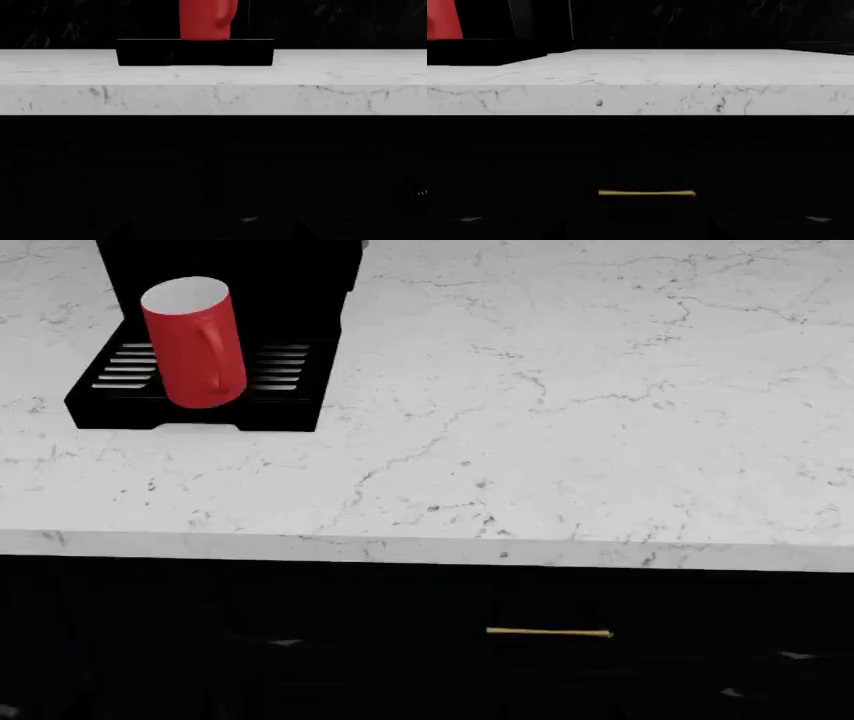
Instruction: Pick the mug from under the coffee machine dispenser and place it on the counter.
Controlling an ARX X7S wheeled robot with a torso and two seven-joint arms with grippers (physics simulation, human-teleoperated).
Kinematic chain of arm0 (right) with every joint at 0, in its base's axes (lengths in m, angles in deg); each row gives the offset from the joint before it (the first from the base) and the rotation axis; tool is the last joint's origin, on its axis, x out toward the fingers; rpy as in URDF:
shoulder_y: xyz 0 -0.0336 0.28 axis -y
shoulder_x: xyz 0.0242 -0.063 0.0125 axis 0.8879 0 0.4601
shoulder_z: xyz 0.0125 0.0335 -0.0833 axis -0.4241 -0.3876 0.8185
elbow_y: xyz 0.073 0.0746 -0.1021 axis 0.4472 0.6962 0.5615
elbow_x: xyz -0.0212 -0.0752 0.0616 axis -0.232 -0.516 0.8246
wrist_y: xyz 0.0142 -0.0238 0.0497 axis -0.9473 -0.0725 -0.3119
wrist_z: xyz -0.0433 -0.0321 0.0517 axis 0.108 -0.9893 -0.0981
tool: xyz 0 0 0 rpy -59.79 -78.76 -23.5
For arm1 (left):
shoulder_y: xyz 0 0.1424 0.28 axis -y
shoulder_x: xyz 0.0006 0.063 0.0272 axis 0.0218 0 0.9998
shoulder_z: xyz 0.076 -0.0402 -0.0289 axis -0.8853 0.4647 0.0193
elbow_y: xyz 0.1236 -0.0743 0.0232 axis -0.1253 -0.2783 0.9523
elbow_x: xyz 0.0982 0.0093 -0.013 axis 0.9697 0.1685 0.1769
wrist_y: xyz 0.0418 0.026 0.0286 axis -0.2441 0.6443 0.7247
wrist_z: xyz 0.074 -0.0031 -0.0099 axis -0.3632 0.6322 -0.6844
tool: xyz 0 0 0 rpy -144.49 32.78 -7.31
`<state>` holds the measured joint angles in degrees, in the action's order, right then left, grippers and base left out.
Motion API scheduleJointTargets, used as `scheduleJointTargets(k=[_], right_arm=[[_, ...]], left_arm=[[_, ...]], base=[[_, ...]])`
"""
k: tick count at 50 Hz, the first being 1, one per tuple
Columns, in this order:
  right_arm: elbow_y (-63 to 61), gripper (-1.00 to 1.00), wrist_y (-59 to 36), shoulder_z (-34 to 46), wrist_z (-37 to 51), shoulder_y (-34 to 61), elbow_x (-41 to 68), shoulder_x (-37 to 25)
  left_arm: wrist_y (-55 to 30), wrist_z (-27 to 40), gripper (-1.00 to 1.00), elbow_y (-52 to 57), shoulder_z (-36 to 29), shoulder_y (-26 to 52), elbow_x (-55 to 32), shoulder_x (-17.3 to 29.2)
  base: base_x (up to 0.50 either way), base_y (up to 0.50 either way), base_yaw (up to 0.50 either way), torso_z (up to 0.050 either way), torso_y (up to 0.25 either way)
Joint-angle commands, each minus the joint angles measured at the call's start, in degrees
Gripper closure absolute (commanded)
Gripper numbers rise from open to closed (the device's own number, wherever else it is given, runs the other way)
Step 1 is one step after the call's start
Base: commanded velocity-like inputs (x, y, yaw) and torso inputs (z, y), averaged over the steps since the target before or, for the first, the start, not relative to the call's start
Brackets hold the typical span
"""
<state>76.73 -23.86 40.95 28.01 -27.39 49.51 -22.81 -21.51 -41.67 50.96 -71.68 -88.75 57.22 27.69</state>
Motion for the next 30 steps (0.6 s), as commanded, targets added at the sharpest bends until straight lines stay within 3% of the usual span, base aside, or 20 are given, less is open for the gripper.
scheduleJointTargets(k=[1,16,30], right_arm=[[-1.19,-1.00,-1.07,0.70,0.71,0.00,0.53,-0.54],[0.49,-1.00,0.59,3.63,3.57,0.21,2.87,-3.02],[0.05,-1.00,0.14,5.09,5.13,0.19,3.87,-4.13]], left_arm=[[-0.89,2.02,-1.00,0.99,-1.99,0.00,-1.68,1.69],[0.08,4.02,-1.00,0.51,-3.21,0.03,-4.59,3.37],[0.19,4.28,-1.00,0.28,-4.73,0.08,-6.08,4.66]], base=[[0.00,0.00,0.00,0.000,0.000],[0.00,0.00,0.00,0.000,0.000],[0.00,0.00,0.00,0.048,0.000]])
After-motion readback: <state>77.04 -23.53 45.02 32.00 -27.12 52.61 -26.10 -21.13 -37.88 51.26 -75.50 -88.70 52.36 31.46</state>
